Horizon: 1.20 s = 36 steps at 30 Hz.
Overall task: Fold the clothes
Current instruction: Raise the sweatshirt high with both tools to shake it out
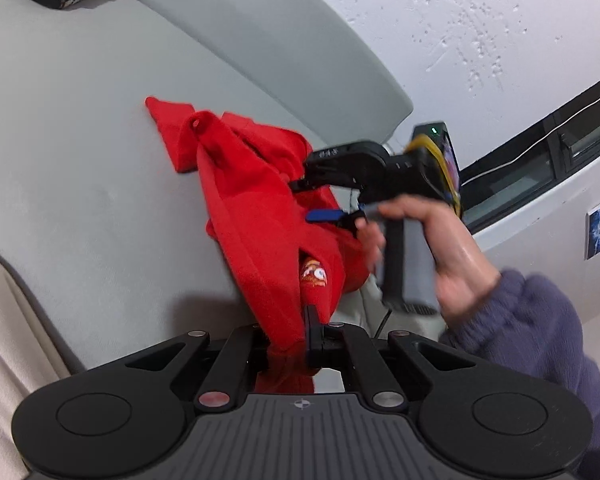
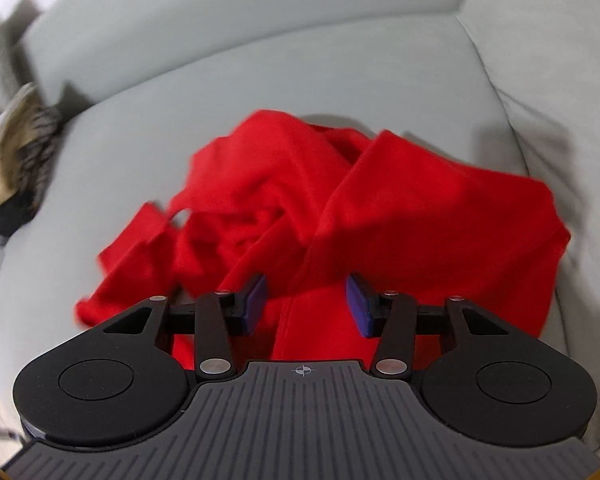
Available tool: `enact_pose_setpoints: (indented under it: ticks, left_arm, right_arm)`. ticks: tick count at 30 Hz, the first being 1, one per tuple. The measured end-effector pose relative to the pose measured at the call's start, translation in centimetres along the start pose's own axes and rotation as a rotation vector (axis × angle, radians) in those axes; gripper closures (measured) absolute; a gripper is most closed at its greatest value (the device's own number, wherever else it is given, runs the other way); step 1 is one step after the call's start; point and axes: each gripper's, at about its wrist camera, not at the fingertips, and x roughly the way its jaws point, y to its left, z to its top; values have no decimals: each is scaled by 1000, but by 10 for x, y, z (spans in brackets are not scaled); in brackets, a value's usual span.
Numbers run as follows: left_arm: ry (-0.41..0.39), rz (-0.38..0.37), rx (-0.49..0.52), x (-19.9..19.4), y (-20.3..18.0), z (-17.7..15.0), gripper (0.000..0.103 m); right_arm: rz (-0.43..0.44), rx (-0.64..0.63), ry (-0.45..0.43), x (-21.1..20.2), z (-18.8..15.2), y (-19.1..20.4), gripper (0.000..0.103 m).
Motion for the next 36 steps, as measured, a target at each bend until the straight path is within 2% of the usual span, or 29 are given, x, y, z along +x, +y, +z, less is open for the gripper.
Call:
enact_pose_setpoints:
  ticks: [1,3,5,10,13,15,17,19,21,22,24,26,27,31,36]
  left_arm:
    - [11,8,0,2,-1,-1,101]
    - [23,20,2,1,1,-4,101]
    - [16,31,-2,-7,0,-8,101]
    - [-6,57,-18,-13,8,-4,101]
    - [-26,66,-46,-17,14,-3,101]
    - [-25,72,-70,-20,20,-4,101]
    - [-24,78,-93,-22,25,-5,101]
    - [-14,91,-114,-20,29,-7,101]
    - [2,123,-120,-13,32,-8,100]
    - [9,144,-118,-9,33,-8,100]
    - [12,166,-127,-7,34,-10,100]
    - [10,179,-146,-6,36,-13,99]
    - [9,185,-155,-6,37,-15,96]
    - [18,199,-197,-5,42,-18,69]
    - [15,163,-266,-4,52,-22,65]
  right_arm:
    - [-10,19,1,5,2,-2,52]
    - [-29,59,-3,10,4,-7,61]
    - [-48,87,-20,7,5,-16,95]
    - [-45,118,-133,-40,-7,-58,98]
    - [19,220,-213,-92,-27,-105,98]
    - [27,283,-271,-132,-57,-143,98]
    - [-7,328,-296,-163,-90,-180,98]
    - [-52,343,-248,-171,-116,-213,98]
    - [-47,364,-177,-161,-133,-237,98]
    - [-17,375,-141,-154,-139,-247,97]
    - [51,386,-94,-143,-146,-259,83]
    - [52,357,-108,-142,-148,-260,58]
    - [50,341,-117,-142,-149,-260,52]
    - [87,304,-133,-138,-154,-263,50]
    - [149,262,-137,-133,-157,-250,49]
